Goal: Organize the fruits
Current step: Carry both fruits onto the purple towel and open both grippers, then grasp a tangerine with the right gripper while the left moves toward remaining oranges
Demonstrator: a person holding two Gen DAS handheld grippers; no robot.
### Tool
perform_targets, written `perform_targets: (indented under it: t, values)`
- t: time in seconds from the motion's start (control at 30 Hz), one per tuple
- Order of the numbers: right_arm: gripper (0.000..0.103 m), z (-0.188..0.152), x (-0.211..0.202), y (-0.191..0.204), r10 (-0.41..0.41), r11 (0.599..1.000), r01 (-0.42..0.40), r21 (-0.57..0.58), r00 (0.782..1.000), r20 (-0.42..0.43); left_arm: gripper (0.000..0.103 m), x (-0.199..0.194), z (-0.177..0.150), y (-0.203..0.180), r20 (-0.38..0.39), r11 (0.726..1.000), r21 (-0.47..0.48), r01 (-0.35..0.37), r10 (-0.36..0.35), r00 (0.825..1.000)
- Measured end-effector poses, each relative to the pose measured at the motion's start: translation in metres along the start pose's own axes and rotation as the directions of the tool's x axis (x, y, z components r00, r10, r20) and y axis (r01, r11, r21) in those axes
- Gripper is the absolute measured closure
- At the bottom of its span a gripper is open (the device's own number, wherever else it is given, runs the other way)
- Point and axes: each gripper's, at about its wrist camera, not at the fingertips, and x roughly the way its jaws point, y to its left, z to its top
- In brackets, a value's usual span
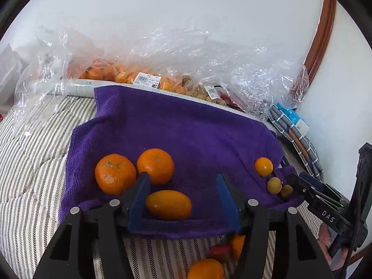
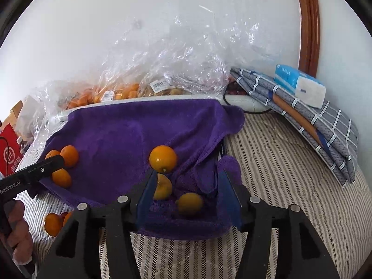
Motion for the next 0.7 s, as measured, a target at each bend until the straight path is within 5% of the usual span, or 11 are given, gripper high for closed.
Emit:
perform_targets:
  t: [0.1,0.5,0.7]
  values:
    - [0.043,0.001,-0.002,-0.001,0.057,0.998,-0.056,0.013,0.998,-0.020,0.045,-0.004,-0.002,0.001,0.000,1.000,0.000,0.008,-0.008,1.000]
    - [0.043,-0.014,-0.072,0.015,0.005,1.000,-0.005,0.021,1.000,0.009,0.045,-0.041,-0.013,0.009,0.009,1.000,-0.022,0.015,-0.015,1.000]
    - [0.043,-0.034,-0.091,0.020,-0.045,0.997,0.045,0.056,0.999,0.005,0.045,-0.066,-0.033,0.023,-0.038,0.999,0.017,-0.041,0.041,0.998]
